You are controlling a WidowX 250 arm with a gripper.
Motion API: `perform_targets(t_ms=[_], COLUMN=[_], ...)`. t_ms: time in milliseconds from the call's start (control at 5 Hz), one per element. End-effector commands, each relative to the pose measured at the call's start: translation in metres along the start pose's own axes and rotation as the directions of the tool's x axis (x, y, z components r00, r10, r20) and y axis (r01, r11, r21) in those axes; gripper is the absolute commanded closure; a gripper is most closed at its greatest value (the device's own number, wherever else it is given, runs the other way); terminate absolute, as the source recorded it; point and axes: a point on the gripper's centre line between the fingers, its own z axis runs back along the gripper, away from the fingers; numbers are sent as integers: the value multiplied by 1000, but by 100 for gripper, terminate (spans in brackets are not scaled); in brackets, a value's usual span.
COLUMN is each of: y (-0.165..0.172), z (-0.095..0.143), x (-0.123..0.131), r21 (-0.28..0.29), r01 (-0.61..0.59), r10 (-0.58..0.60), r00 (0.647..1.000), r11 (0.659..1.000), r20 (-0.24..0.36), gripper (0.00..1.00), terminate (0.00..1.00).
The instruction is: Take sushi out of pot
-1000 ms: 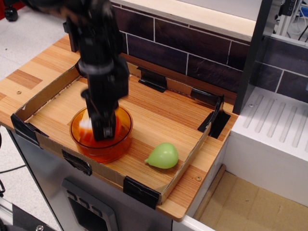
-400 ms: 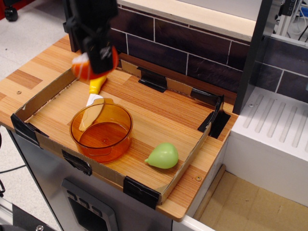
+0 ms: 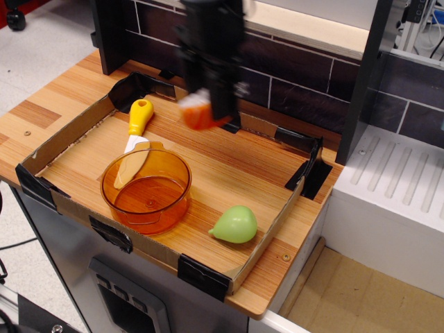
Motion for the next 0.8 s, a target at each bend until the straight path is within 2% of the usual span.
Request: perform_targets(t_ms=[0, 400, 600], y=[-1, -12, -16], z=[-26, -37, -42], x=[13, 18, 20], r21=[-64, -54, -62], r01=[-93, -116, -115], r10=[93, 119, 117], r00=[996, 991, 993], r11=[994, 992, 991], r20=[5, 53, 31], gripper=[100, 100, 100], terminate=[0, 0, 0])
